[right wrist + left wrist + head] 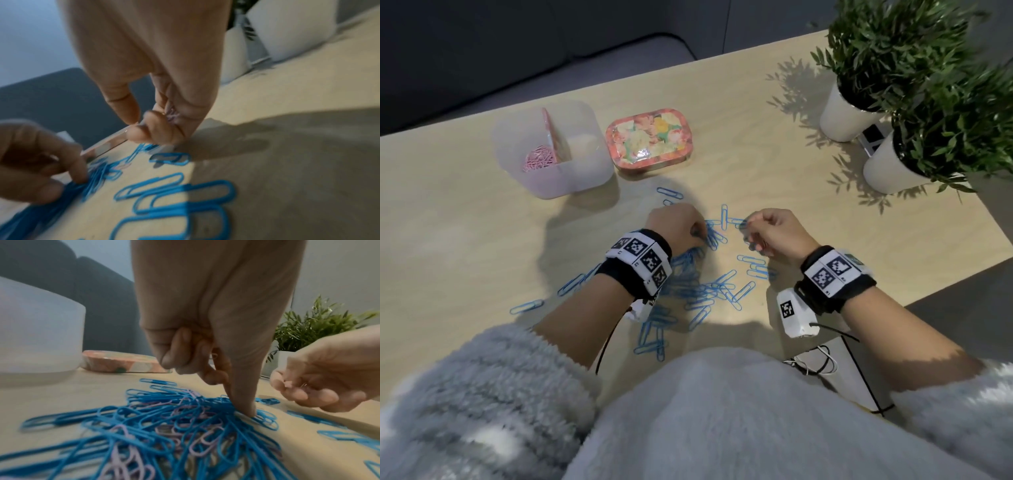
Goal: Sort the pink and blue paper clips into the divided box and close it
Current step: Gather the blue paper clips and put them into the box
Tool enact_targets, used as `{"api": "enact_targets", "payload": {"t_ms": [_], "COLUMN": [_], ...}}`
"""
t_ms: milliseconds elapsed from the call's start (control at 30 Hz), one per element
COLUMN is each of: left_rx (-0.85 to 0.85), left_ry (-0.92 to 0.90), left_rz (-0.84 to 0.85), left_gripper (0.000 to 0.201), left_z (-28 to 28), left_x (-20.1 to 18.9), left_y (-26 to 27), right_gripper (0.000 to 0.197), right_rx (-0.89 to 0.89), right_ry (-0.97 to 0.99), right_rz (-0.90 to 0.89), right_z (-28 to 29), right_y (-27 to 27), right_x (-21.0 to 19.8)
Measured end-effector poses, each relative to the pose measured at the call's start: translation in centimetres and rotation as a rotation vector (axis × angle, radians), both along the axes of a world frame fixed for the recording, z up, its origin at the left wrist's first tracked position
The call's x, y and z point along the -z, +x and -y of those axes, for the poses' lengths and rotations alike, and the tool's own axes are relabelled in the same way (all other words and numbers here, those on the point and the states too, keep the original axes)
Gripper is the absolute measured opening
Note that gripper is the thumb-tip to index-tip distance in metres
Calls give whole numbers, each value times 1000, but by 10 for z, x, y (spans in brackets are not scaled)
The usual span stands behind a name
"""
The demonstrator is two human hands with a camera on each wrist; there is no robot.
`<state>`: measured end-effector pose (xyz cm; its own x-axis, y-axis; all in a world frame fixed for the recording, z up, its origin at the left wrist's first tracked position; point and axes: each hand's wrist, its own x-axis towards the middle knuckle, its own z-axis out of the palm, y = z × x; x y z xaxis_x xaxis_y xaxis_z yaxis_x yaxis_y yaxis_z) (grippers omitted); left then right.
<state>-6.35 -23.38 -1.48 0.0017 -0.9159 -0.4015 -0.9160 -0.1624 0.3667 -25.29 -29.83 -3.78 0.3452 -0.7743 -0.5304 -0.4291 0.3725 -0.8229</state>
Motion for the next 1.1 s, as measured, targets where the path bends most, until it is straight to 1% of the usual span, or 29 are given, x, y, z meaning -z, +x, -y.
{"api": "enact_targets", "payload": {"t_ms": [67, 100, 167, 200, 267, 333, 433, 533, 600, 633, 667, 767, 800, 833, 933, 1000, 1067, 1100], "left_rx": [-72, -132, -200, -192, -136, -116, -167, -193, -187, -174, -148, -16, 32, 72, 142, 178, 204, 201], "left_ry": [14, -16, -79, -79, -34, 10, 40, -9, -66, -84, -98, -155, -165, -171, -178, -192, -203, -204], "left_rz": [-73, -102, -98, -76, -32, -21, -39, -32, -20, -24, -30, -31, -10, 22, 121, 185, 211, 193], "left_gripper": [15, 14, 14, 14, 15, 18, 21, 21, 21, 21, 20, 17, 16, 16, 18, 21, 25, 26], "left_z": [-4, -6, -11, -15, -26, -37, -52, -60, -60, -59, -58, -53, -51, -50, -47, -49, -53, -55], "left_x": [0, 1, 1, 1, 2, 5, 6, 2, -1, -1, 0, 7, 9, 11, 15, 17, 19, 20], "left_y": [6, 8, 11, 11, 12, 16, 31, 40, 36, 32, 26, 11, 8, 5, -1, -3, -4, -4], "right_gripper": [38, 40, 31, 26, 20, 16, 15, 17, 20, 22, 24, 29, 29, 27, 24, 23, 28, 32], "right_rx": [-140, -164, -193, -219, -258, -267, -300, -360, -362, -332, -282, -78, -38, -4, 115, 129, 108, 85], "right_ry": [-181, -253, -339, -370, -404, -441, -475, -410, -346, -296, -235, 52, 120, 168, 291, 335, 289, 200], "right_rz": [-171, -242, -332, -365, -409, -443, -519, -539, -495, -437, -342, 12, 105, 158, 228, 209, 136, 67], "right_z": [-1, -1, -2, -2, -5, -7, -7, -4, -3, -5, -6, -10, -11, -11, -8, -6, -6, -5], "right_y": [11, 16, 26, 30, 37, 42, 42, 39, 37, 36, 35, 31, 29, 29, 28, 35, 49, 58], "right_x": [3, 5, 8, 9, 9, 9, 7, 10, 10, 6, 3, -10, -14, -17, -24, -26, -24, -20]}}
